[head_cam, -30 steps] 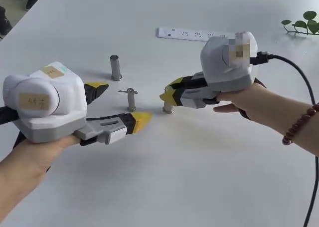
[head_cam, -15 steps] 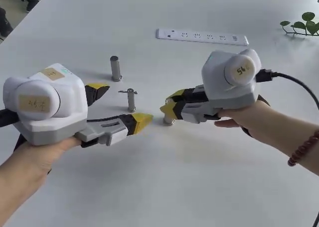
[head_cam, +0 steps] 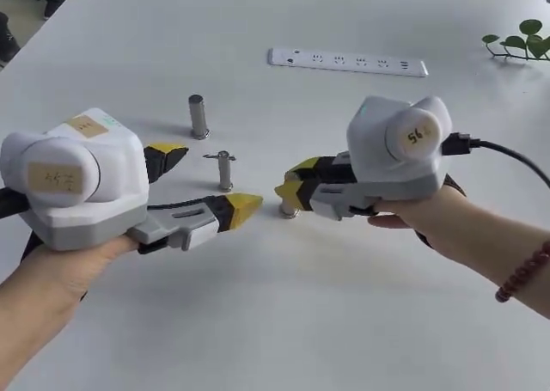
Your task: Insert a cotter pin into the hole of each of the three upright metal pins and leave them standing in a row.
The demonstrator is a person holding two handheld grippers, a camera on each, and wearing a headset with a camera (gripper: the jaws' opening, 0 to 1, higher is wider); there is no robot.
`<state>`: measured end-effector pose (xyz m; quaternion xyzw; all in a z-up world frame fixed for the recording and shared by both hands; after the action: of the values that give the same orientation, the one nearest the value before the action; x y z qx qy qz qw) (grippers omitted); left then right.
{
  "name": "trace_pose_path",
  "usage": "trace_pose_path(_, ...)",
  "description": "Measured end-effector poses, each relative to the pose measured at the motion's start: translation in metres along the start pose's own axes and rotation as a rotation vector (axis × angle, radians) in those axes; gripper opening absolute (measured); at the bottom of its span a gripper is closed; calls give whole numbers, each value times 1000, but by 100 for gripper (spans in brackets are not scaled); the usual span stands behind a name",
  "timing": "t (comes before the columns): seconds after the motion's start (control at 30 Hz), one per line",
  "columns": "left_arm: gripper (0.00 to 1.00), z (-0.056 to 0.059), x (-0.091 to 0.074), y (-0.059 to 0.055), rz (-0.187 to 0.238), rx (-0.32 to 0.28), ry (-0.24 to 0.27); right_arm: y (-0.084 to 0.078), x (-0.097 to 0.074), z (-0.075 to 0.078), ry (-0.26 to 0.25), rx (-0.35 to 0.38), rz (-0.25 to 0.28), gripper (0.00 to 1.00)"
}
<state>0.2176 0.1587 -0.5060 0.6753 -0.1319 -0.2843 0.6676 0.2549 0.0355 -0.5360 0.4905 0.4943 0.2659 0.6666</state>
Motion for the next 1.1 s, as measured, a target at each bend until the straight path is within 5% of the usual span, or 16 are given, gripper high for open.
trace_pose_path(0.5, 67, 4, -1, 1, 4, 10, -2, -2, -6, -2, -14, 103, 55, 19)
trace_pose_path(0.83, 67, 9, -9, 2, 6, 11, -5, 4, -32, 3, -2, 106, 33, 22)
trace_pose_path(1.1, 65, 12, -13, 2, 8, 11, -11, -3, -59, 22, -48, 110, 7, 22)
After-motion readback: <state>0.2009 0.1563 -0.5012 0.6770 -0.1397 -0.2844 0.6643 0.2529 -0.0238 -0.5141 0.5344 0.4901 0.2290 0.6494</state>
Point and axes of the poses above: the centre of the closed fingertips' face, and the gripper's own axes: x roughly forward along the fingers, z roughly to its right, y roughly out of its top, the point moved 5 cm from there along -x, roughly backward along the fingers, and after that the axes turned 10 degrees about z, right-handed, at the moved point
